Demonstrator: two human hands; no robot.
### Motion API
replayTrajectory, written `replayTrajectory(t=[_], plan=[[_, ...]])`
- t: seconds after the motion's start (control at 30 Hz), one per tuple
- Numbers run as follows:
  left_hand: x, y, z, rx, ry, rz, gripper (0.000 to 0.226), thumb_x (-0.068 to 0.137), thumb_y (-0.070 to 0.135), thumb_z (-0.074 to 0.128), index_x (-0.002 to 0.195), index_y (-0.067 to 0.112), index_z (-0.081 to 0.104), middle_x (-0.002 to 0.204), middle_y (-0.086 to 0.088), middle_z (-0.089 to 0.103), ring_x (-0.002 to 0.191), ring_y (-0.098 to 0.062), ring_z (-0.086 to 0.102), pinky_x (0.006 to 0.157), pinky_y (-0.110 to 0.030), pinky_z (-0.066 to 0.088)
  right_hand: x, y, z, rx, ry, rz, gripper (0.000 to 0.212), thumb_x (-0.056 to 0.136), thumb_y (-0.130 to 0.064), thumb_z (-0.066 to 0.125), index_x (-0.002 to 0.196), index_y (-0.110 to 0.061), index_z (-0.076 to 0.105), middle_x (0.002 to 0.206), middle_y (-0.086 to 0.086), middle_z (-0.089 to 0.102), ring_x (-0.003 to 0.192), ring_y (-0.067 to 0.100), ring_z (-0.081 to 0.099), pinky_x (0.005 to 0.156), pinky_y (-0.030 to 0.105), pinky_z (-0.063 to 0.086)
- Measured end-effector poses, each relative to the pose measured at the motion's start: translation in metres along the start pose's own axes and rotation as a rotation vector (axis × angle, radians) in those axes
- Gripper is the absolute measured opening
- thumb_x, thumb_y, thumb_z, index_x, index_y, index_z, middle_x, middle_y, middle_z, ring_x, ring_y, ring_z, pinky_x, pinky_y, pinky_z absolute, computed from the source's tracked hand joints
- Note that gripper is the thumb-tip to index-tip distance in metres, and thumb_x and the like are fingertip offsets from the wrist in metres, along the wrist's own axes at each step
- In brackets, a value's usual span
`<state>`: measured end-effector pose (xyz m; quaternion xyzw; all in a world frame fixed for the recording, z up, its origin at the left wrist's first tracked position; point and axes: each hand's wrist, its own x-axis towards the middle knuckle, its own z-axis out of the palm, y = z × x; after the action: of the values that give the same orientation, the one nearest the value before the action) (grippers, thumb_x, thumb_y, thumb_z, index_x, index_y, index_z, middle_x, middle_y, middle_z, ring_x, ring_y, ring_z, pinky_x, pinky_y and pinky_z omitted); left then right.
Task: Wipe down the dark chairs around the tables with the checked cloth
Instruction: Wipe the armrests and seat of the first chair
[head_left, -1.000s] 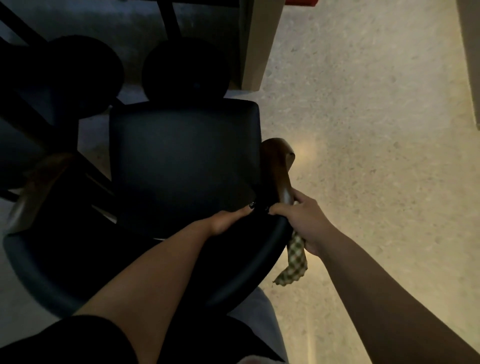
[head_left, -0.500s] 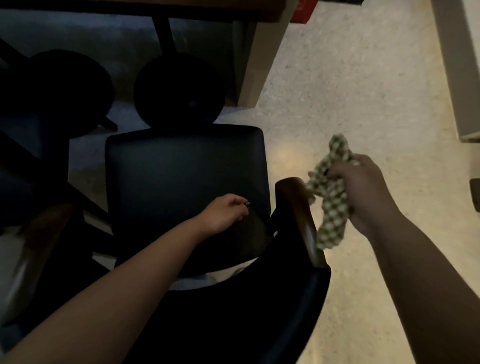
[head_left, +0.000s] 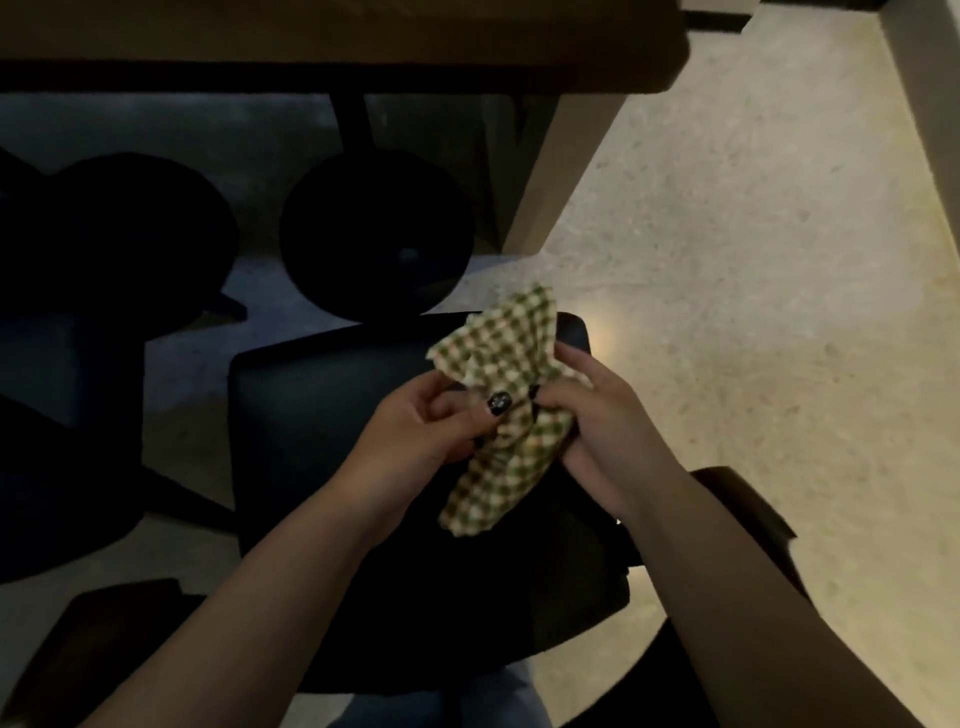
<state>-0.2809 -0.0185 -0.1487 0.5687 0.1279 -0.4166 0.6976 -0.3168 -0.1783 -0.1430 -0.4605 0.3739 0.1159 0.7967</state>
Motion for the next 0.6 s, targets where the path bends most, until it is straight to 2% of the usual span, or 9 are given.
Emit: replayTrajectory(t=[0.1,0.17,0.23,0.27,0.33,0.4,0.5,0.6], plan=[[0.0,-0.013,-0.017,-0.066,0.06,-0.007,0.049,0.061,0.025,0.074,0.106,0.008,0.065,0.089,-0.004,0.07,0.091,-0.019,0.064,0.089,-0.037,0.047,0.005,0.016,-0.007,-0.157,0.006,-0.034,0.026,0.09,0.004,0.053,0.112,-0.006,0.063,0.106,0.01,0.071,0.1,0.022,0.067,0.091,0.037,0.052],[-0.003,-0.019,-0.02,-0.064,0.047,0.005,0.054,0.056,0.03,0.076,0.104,0.006,0.068,0.099,-0.009,0.073,0.093,-0.019,0.066,0.088,-0.033,0.05,0.004,0.025,-0.015,-0.222,0.018,-0.058,0.019,0.09,-0.001,0.056,0.104,-0.005,0.067,0.102,0.012,0.072,0.098,0.024,0.067,0.09,0.038,0.051],[-0.006,-0.025,-0.017,-0.058,0.027,0.012,0.055,0.055,0.03,0.076,0.106,0.009,0.069,0.103,-0.004,0.074,0.094,-0.013,0.07,0.079,-0.022,0.055,0.002,0.03,-0.021,-0.254,0.038,-0.082,0.017,0.089,-0.004,0.058,0.101,-0.007,0.07,0.101,0.012,0.072,0.101,0.028,0.066,0.092,0.041,0.051],[-0.006,-0.027,-0.014,-0.048,0.028,0.016,0.051,0.058,0.027,0.076,0.106,0.01,0.069,0.103,-0.003,0.075,0.096,-0.014,0.07,0.077,-0.02,0.055,0.0,0.031,-0.023,-0.277,0.057,-0.103,0.016,0.089,-0.004,0.06,0.1,-0.008,0.071,0.1,0.012,0.072,0.102,0.03,0.066,0.093,0.043,0.051],[-0.003,-0.03,-0.007,0.017,0.083,0.049,0.034,0.07,0.018,0.075,0.103,0.011,0.07,0.099,-0.002,0.075,0.096,-0.017,0.071,0.076,-0.021,0.056,-0.001,0.03,-0.026,-0.323,0.084,-0.147,0.017,0.089,-0.003,0.06,0.1,-0.01,0.07,0.098,0.011,0.073,0.1,0.029,0.067,0.093,0.046,0.051],[0.001,-0.028,-0.003,0.029,0.158,0.104,0.02,0.08,0.012,0.068,0.099,0.018,0.07,0.095,0.004,0.076,0.093,-0.013,0.07,0.074,-0.019,0.055,0.0,0.023,-0.026,-0.347,0.096,-0.187,0.016,0.091,-0.003,0.057,0.1,-0.009,0.068,0.096,0.008,0.073,0.096,0.025,0.068,0.091,0.046,0.053],[0.008,-0.012,0.003,-0.112,0.151,0.15,0.02,0.083,0.021,0.058,0.1,0.027,0.067,0.096,0.009,0.075,0.093,-0.008,0.07,0.076,-0.021,0.054,0.0,0.007,-0.024,-0.427,0.083,-0.279,0.013,0.096,-0.01,0.052,0.104,-0.011,0.063,0.096,0.004,0.073,0.093,0.02,0.069,0.087,0.043,0.055],[0.015,0.002,0.005,-0.102,0.026,0.192,0.031,0.07,0.03,0.063,0.101,0.026,0.066,0.096,0.011,0.074,0.092,-0.007,0.069,0.076,-0.023,0.052,-0.001,-0.005,-0.023,-0.571,0.067,-0.514,0.01,0.096,-0.01,0.053,0.103,-0.015,0.06,0.094,0.0,0.073,0.09,0.012,0.069,0.079,0.032,0.056]])
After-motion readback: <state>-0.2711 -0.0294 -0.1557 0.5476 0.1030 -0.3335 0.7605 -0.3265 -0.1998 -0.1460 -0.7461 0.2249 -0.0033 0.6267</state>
